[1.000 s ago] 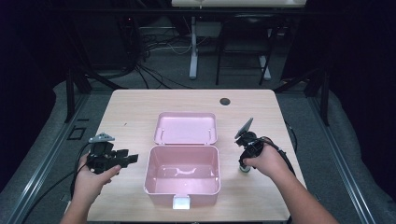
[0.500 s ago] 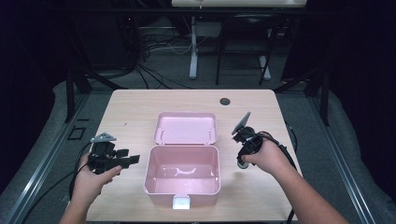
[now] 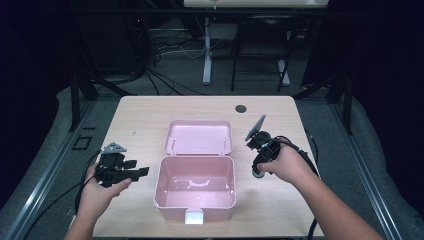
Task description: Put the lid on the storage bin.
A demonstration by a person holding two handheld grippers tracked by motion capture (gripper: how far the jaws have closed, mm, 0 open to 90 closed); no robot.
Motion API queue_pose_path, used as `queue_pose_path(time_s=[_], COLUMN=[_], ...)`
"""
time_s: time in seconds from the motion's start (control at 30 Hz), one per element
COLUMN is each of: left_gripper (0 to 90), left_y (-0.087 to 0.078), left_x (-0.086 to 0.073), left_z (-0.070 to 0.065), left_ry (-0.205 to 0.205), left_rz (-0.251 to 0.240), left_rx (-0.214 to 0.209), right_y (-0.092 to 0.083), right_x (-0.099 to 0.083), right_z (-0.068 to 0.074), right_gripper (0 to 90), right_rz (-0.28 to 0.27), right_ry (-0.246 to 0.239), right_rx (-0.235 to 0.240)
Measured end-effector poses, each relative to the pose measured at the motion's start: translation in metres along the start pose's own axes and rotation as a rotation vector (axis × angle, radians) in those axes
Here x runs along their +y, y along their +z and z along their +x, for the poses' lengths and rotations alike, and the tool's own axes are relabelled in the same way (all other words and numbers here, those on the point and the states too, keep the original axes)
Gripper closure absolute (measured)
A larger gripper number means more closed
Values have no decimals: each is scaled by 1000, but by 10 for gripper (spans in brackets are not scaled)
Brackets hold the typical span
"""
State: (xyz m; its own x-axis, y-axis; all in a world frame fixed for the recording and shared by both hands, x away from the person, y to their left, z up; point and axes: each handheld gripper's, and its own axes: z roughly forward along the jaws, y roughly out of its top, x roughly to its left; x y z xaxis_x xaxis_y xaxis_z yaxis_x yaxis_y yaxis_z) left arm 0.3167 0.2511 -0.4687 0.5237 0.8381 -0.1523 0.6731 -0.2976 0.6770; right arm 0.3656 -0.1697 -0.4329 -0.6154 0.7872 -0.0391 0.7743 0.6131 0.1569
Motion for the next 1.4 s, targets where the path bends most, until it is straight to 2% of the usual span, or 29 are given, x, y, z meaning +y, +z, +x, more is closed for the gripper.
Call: queue_pose_path(time_s=[0.13,0.27,1.13,1.2,1.4], left_gripper=[410,411,412,412,411], left_y=[0,0,-2,-2,-2], left_x=[0,0,0,0,0], left_z=[0,1,4,4,5], left_ry=[-7,-21,-32,-31,-29], left_rz=[2,12,4,4,8], left_rx=[-3,-19,-21,-23,-24], right_y=[-6,-10,-40,-41,-48], right_x=[3,5,20,21,23], right_z=[3,7,34,37,46], right_gripper=[501,501,501,501,501], right_rz=[19,14,16,0,13], right_ry=[-20,-33,-130,-139,-162], right_rx=[-4,-4,12,19,18])
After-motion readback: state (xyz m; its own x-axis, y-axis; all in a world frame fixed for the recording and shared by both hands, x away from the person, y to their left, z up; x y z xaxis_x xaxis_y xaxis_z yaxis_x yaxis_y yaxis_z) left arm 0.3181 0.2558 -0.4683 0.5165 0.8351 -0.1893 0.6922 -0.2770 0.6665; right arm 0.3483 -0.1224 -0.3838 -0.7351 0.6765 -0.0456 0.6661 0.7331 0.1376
